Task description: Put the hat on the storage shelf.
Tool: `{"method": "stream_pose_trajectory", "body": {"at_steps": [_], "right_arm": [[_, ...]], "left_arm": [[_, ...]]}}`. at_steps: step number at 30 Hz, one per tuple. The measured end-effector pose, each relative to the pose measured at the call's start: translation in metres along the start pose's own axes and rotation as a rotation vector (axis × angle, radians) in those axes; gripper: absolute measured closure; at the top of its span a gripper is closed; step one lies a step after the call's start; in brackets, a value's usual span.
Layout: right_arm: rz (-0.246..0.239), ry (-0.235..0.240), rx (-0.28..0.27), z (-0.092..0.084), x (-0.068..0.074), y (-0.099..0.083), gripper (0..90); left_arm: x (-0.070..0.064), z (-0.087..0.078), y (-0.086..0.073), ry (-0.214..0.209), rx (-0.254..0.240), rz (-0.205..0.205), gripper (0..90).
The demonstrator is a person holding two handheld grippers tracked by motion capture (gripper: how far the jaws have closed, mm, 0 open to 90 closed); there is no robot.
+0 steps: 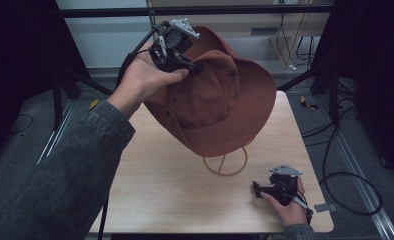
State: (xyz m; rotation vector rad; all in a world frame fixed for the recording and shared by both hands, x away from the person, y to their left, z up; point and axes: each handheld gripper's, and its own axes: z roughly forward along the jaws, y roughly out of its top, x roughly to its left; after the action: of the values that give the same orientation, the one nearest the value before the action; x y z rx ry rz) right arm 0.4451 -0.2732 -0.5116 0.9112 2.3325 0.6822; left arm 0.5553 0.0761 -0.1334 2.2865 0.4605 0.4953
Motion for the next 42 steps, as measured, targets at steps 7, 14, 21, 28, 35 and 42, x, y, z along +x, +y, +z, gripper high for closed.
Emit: {"method": "stream_pose_trajectory", "body": {"at_steps": [7,14,21,28,35,42], "right_arm": [[0.001,0.000,0.000,0.000,0.000,0.000,0.7],[0.001,0.001,0.000,0.000,0.000,0.000,0.7],[-0.012,0.005,0.000,0.000,-0.002,0.001,0.7],[-0.011,0.002,0.000,0.000,-0.002,0.001,0.7],[-0.011,0.003,0.000,0.000,-0.002,0.001,0.7],[-0.011,0.002,0.000,0.000,-0.002,0.001,0.7]], "left_arm": [[-0.009,0.021,0.013,-0.037,0.016,0.026,88.7],[-0.017,0.047,0.019,-0.068,0.031,0.034,88.7],[-0.025,0.068,0.023,-0.091,0.053,0.047,88.7],[-0.027,0.083,0.020,-0.102,0.076,0.049,88.7],[-0.025,0.093,0.018,-0.115,0.089,0.043,88.6],[-0.027,0.100,0.014,-0.122,0.106,0.041,88.6]]}}
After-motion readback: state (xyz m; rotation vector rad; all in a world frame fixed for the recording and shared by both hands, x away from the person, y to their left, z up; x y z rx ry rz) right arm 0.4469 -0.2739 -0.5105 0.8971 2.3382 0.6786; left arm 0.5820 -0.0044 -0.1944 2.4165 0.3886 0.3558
